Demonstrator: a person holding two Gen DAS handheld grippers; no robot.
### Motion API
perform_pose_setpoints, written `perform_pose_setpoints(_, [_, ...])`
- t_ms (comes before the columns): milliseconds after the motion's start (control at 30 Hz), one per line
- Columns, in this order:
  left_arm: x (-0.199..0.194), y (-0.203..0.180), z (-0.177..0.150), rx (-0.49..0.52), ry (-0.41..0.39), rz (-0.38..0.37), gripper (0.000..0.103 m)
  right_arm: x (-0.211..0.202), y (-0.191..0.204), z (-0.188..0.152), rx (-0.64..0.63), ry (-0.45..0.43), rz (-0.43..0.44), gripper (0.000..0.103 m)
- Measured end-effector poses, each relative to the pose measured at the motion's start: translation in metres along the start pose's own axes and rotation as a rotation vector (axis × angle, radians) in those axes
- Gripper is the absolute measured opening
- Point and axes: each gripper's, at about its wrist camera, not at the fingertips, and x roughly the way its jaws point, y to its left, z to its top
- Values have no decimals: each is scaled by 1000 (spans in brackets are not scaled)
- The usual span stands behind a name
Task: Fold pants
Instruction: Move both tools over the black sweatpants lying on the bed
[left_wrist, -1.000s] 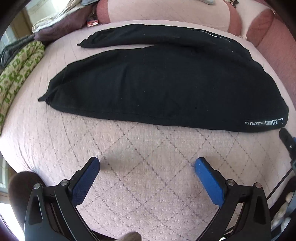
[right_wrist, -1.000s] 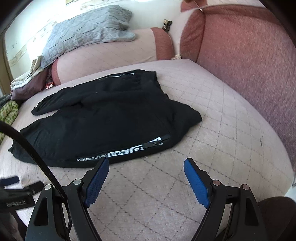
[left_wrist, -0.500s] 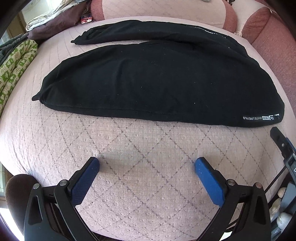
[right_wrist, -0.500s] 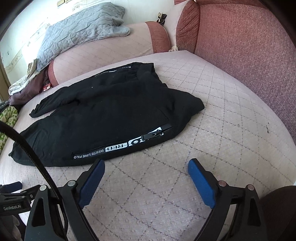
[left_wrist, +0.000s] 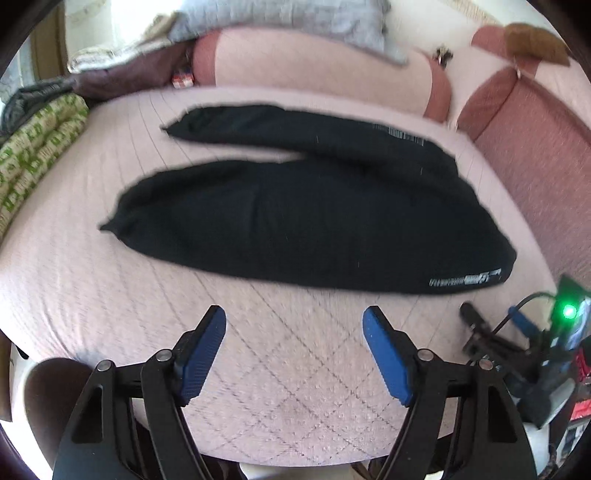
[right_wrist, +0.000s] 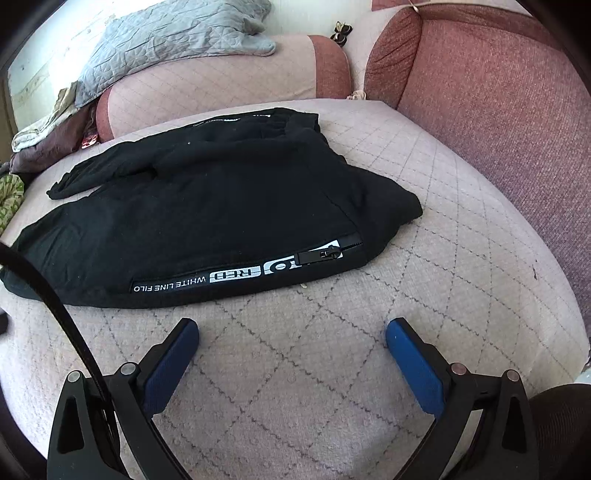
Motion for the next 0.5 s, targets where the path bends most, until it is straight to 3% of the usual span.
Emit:
perform_pose_setpoints(200, [-21, 13, 6, -53, -44, -10, 77, -7, 7, -10, -31, -77, -43, 103])
perform_pose_setpoints(367, [-34, 29, 12, -45, -71, 10, 77, -11, 7, -9, -21, -63, -52, 102])
perform_pose_setpoints(433, [-32, 48, 23, -72, -53, 4, 77, -19, 7, -6, -22, -54, -52, 93])
perform_pose_setpoints(500, [-29, 73, 39, -124, -45, -14, 77, -33, 5, -1, -24, -77, -39, 91])
